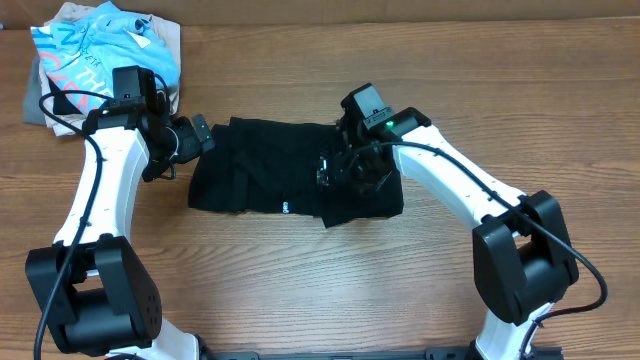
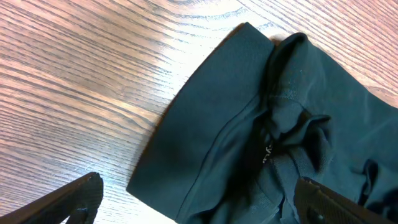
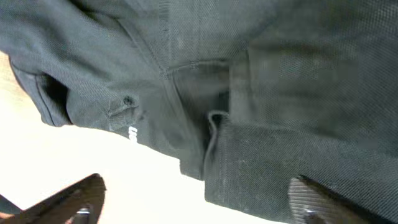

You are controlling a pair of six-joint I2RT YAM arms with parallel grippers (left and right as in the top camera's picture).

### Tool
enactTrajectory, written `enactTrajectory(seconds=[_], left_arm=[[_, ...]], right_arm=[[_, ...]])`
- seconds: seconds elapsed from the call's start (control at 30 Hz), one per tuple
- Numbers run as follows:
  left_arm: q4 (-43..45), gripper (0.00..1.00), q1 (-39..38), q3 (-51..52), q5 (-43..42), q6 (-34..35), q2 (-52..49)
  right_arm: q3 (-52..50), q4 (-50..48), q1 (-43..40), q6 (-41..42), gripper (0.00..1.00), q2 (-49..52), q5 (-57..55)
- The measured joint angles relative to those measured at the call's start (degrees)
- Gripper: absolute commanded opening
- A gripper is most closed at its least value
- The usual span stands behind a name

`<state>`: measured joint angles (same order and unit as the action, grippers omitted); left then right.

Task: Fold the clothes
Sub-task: 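Fold the strip's right end leftward over the middle with the right gripper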

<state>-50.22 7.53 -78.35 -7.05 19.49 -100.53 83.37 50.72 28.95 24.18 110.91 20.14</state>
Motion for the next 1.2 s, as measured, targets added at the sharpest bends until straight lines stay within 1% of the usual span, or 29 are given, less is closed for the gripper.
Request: enactTrajectory(seconds=[0.07,0.17,0.23,0.3,0.4,0.53,0.63,0.8,1.0,1.07,1.13,1.2], left_arm=[[-0.02,1.0,0.02,0.0,0.0,0.0,0.0],[-0.26,1.0,0.0,0.0,-0.02,0.0,0.0],[-0.63,1.0,0.02,0.0,0.0,0.0,0.0],[-1.07,1.0,0.0,0.0,-0.02,0.0,0.0],[-1.53,1.0,0.02,0.0,0.0,0.0,0.0],[-1.53,1.0,0.02,0.0,-0.11,0.0,0.0],[-1.9,1.0,0.0,0.0,-0.48,0.0,0.0],[-2.16,1.0,0.02,0.0,-0.87,0.0,0.0],[-2.54,1.0,0.0,0.0,-0.87,0.0,0.0],[-2.54,1.0,0.02,0.0,-0.87,0.0,0.0],[-2.51,1.0,0.0,0.0,-0.87,0.0,0.0],[-2.49,1.0,0.02,0.0,-0.9,0.0,0.0]], right_arm=[[1.6,3.06,-0.13,-0.02,1.0,0.33,-0.63],[8.04,11.15,-1.29,-0.13,1.0,1.14,-4.31],[13.4,15.56,-3.15,-0.17,1.0,1.14,-7.69],[16.94,17.2,-5.86,-0.22,1.0,0.87,-9.79],[17.4,17.09,-10.05,-1.14,0.98,0.7,-9.25],[14.27,15.06,-13.11,-2.91,0.94,2.01,-5.01],[12.26,13.79,-12.83,-3.89,0.9,4.96,-1.95],[10.93,12.0,-11.5,-5.22,0.9,9.29,2.12],[10.88,11.8,-10.82,-5.38,0.89,9.55,3.61],[10.88,11.69,-10.82,-5.46,0.84,9.55,3.65],[10.88,11.58,-10.82,-5.68,0.75,9.55,3.65],[10.88,11.37,-10.78,-5.84,0.73,9.55,3.69]])
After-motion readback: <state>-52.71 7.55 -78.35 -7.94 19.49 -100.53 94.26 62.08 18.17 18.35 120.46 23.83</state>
